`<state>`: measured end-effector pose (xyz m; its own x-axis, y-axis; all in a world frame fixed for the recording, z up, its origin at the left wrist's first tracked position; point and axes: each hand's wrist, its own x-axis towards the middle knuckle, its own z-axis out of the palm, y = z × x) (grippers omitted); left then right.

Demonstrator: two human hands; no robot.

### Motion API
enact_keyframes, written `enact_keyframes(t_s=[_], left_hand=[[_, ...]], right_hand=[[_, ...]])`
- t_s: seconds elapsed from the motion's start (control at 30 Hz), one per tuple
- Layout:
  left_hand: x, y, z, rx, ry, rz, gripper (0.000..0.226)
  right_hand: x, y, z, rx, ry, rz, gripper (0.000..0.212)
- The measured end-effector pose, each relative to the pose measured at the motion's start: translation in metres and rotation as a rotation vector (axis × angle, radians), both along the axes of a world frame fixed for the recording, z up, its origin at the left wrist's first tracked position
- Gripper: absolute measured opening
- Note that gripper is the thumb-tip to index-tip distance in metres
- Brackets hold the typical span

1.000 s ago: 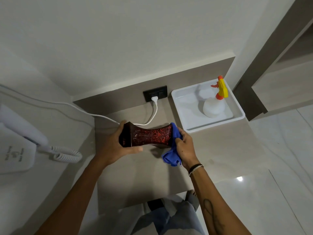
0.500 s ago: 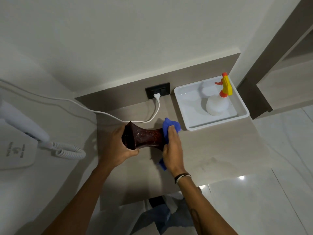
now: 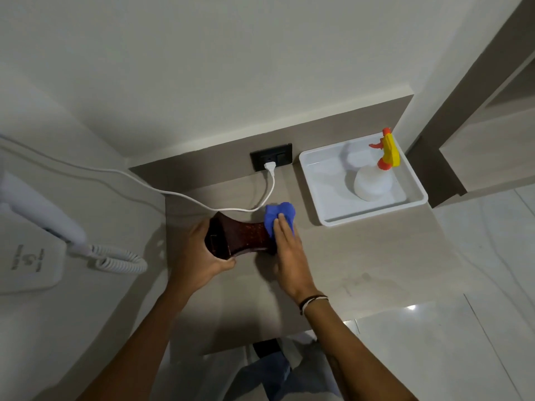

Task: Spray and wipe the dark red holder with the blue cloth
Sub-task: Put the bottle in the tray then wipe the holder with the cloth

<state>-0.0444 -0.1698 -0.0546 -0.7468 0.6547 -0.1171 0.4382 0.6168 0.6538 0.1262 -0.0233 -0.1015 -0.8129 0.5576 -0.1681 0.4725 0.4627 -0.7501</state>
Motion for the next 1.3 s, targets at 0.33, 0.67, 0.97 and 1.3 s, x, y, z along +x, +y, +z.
enact_keyframes(t_s=[0.33, 0.67, 0.97, 1.3], left_hand=[[-0.004, -0.002, 0.006, -0.033, 0.006, -0.017, 0.085], [-0.003, 0.027, 0.027, -0.075, -0.276, 0.100, 0.088], [-0.014, 0.006, 0.013, -0.196, -0.235, -0.205, 0.152], [-0.011, 0.023, 0.010, 0.009, -0.039, -0.178, 0.068]], right_hand=[[0.011, 0.008, -0.016, 0.102, 0.046, 0.035, 0.085], [0.008, 0.043, -0.002, -0.725, 0.288, -0.536, 0.068], [-0.005, 0.042, -0.001, -0.400, 0.205, -0.421, 0.073], [-0.021, -0.042, 0.018, -0.181, 0.321, 0.102, 0.095]])
